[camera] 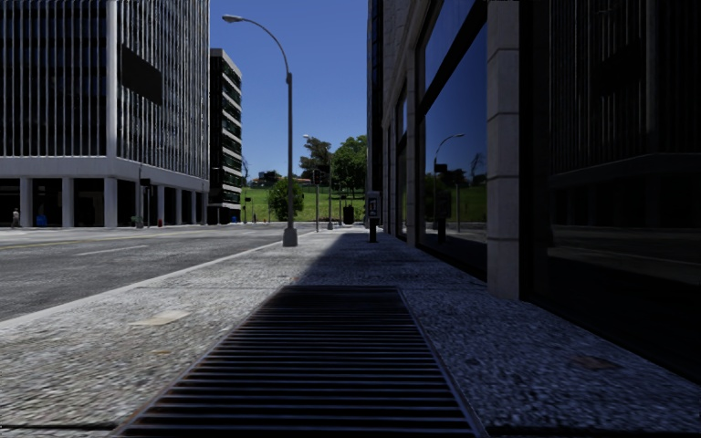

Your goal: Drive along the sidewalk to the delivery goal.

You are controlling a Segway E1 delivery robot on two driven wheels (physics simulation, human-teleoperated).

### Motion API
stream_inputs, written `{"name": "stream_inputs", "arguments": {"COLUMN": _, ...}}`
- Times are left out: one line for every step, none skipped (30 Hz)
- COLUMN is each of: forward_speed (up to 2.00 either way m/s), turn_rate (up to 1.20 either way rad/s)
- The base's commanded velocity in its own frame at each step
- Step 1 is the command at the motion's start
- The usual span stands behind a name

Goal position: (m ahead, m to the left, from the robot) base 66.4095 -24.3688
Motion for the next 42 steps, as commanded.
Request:
{"name": "stream_inputs", "arguments": {"forward_speed": 2.0, "turn_rate": 0.0}}
{"name": "stream_inputs", "arguments": {"forward_speed": 2.0, "turn_rate": 0.0}}
{"name": "stream_inputs", "arguments": {"forward_speed": 2.0, "turn_rate": 0.0}}
{"name": "stream_inputs", "arguments": {"forward_speed": 2.0, "turn_rate": 0.0}}
{"name": "stream_inputs", "arguments": {"forward_speed": 2.0, "turn_rate": 0.0}}
{"name": "stream_inputs", "arguments": {"forward_speed": 2.0, "turn_rate": 0.0}}
{"name": "stream_inputs", "arguments": {"forward_speed": 2.0, "turn_rate": 0.0}}
{"name": "stream_inputs", "arguments": {"forward_speed": 2.0, "turn_rate": 0.0}}
{"name": "stream_inputs", "arguments": {"forward_speed": 2.0, "turn_rate": 0.0}}
{"name": "stream_inputs", "arguments": {"forward_speed": 2.0, "turn_rate": 0.0}}
{"name": "stream_inputs", "arguments": {"forward_speed": 2.0, "turn_rate": 0.0}}
{"name": "stream_inputs", "arguments": {"forward_speed": 2.0, "turn_rate": 0.0}}
{"name": "stream_inputs", "arguments": {"forward_speed": 2.0, "turn_rate": 0.0}}
{"name": "stream_inputs", "arguments": {"forward_speed": 2.0, "turn_rate": 0.0}}
{"name": "stream_inputs", "arguments": {"forward_speed": 2.0, "turn_rate": 0.0}}
{"name": "stream_inputs", "arguments": {"forward_speed": 2.0, "turn_rate": 0.0}}
{"name": "stream_inputs", "arguments": {"forward_speed": 2.0, "turn_rate": 0.0}}
{"name": "stream_inputs", "arguments": {"forward_speed": 2.0, "turn_rate": 0.0}}
{"name": "stream_inputs", "arguments": {"forward_speed": 2.0, "turn_rate": 0.0}}
{"name": "stream_inputs", "arguments": {"forward_speed": 2.0, "turn_rate": 0.0}}
{"name": "stream_inputs", "arguments": {"forward_speed": 2.0, "turn_rate": 0.0}}
{"name": "stream_inputs", "arguments": {"forward_speed": 2.0, "turn_rate": 0.0}}
{"name": "stream_inputs", "arguments": {"forward_speed": 2.0, "turn_rate": 0.0}}
{"name": "stream_inputs", "arguments": {"forward_speed": 2.0, "turn_rate": 0.0}}
{"name": "stream_inputs", "arguments": {"forward_speed": 2.0, "turn_rate": 0.0}}
{"name": "stream_inputs", "arguments": {"forward_speed": 2.0, "turn_rate": 0.0}}
{"name": "stream_inputs", "arguments": {"forward_speed": 2.0, "turn_rate": 0.0}}
{"name": "stream_inputs", "arguments": {"forward_speed": 2.0, "turn_rate": 0.0}}
{"name": "stream_inputs", "arguments": {"forward_speed": 2.0, "turn_rate": 0.0}}
{"name": "stream_inputs", "arguments": {"forward_speed": 2.0, "turn_rate": 0.0}}
{"name": "stream_inputs", "arguments": {"forward_speed": 2.0, "turn_rate": 0.0}}
{"name": "stream_inputs", "arguments": {"forward_speed": 2.0, "turn_rate": 0.0}}
{"name": "stream_inputs", "arguments": {"forward_speed": 2.0, "turn_rate": 0.0}}
{"name": "stream_inputs", "arguments": {"forward_speed": 2.0, "turn_rate": 0.0}}
{"name": "stream_inputs", "arguments": {"forward_speed": 2.0, "turn_rate": 0.0}}
{"name": "stream_inputs", "arguments": {"forward_speed": 2.0, "turn_rate": 0.0}}
{"name": "stream_inputs", "arguments": {"forward_speed": 2.0, "turn_rate": 0.0}}
{"name": "stream_inputs", "arguments": {"forward_speed": 2.0, "turn_rate": 0.0}}
{"name": "stream_inputs", "arguments": {"forward_speed": 2.0, "turn_rate": 0.0}}
{"name": "stream_inputs", "arguments": {"forward_speed": 2.0, "turn_rate": 0.0}}
{"name": "stream_inputs", "arguments": {"forward_speed": 2.0, "turn_rate": 0.0}}
{"name": "stream_inputs", "arguments": {"forward_speed": 2.0, "turn_rate": 0.0}}
